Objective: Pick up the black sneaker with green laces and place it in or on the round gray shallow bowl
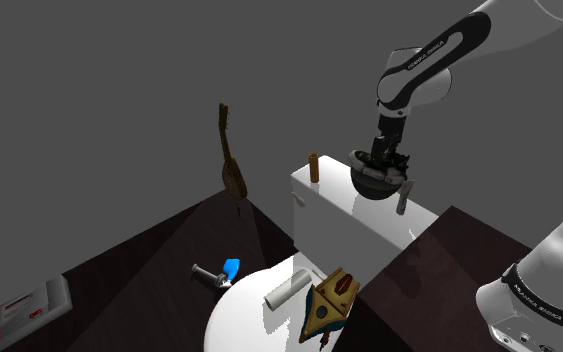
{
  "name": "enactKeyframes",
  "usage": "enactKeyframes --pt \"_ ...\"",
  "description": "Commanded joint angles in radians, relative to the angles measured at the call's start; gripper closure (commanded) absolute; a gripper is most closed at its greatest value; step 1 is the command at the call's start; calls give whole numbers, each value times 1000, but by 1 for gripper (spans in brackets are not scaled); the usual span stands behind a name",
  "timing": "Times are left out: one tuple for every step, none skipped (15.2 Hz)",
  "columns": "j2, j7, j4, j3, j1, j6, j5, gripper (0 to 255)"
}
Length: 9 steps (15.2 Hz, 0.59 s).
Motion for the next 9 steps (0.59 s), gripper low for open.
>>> enactKeyframes --pt "0 0 0 0 0 0 0 0" --pt "3 2 0 1 1 2 1 0" --pt "-18 5 13 0 1 -32 -4 0" --pt "-38 9 28 -1 1 -66 -9 0" --pt "-57 11 43 -2 1 -99 -13 0" --pt "-70 14 56 -2 1 -126 -16 0" --pt "-70 14 56 -2 1 -126 -16 0" --pt "-70 14 56 -2 1 -126 -16 0" --pt "-70 14 56 -2 1 -126 -16 0"
